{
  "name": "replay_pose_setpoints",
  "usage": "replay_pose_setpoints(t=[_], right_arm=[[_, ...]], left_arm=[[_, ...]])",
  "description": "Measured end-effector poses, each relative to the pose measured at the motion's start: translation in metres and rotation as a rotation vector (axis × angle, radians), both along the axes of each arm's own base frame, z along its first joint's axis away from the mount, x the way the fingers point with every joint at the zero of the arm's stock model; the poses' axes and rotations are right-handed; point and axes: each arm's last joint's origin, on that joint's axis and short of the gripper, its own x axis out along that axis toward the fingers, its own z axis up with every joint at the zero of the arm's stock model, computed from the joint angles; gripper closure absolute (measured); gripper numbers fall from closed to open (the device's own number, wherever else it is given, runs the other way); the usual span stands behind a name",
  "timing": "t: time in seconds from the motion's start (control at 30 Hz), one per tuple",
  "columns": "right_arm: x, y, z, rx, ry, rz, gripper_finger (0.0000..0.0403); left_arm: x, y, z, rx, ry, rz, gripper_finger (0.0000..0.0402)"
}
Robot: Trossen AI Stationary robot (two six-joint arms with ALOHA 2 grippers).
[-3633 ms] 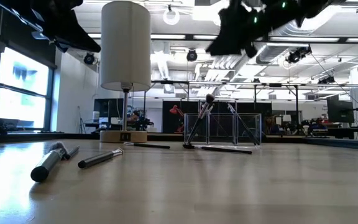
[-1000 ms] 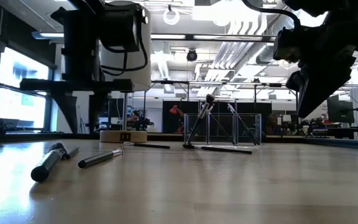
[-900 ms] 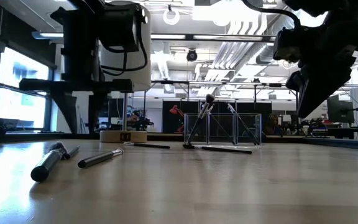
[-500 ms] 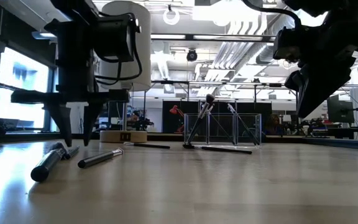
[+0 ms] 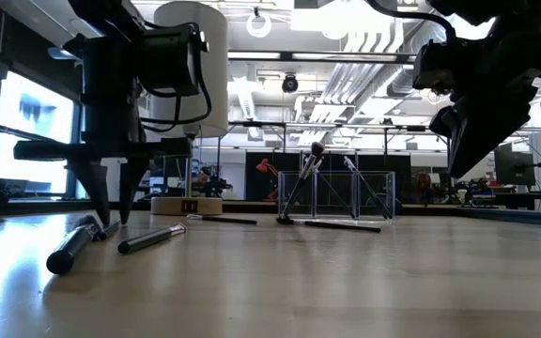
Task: Put items in baskets/containers
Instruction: Put the black eyeshadow brush into the transparent organizer
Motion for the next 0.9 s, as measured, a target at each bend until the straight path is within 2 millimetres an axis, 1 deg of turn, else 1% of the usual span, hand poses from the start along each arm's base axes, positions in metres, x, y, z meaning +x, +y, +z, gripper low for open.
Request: replay_pose_setpoints(t=[0.13,0.2,0.5,0.6,0.8,0.9], right_arm=[[0.0,0.0,0.0,0.001,0.0,-0.001,0.0401],[0.0,0.0,0.0,0.0,0.0,-0.001,0.0399],[0.0,0.0,0.0,0.0,0.0,0.0,0.0399],[0.0,0.0,0.0,-0.003,0.0,0.004,0.04],[0.0,0.0,0.0,-0.01,-0.003,0.003,0.0399],[0.0,0.0,0.0,-0.01,-0.003,0.003,0.0401]], left_arm=[[-0.002,0.0,0.0,-0.001,0.018,0.0,0.0382],[-0.003,0.0,0.0,0.001,0.031,-0.005,0.0396],[-0.002,0.0,0.0,0.043,0.043,-0.227,0.04],[0.001,0.0,0.003,0.081,0.044,-0.271,0.0401],[0.02,0.001,0.026,0.252,-0.022,-0.33,0.0401],[0.033,0.001,0.044,0.359,-0.066,-0.375,0.0401]])
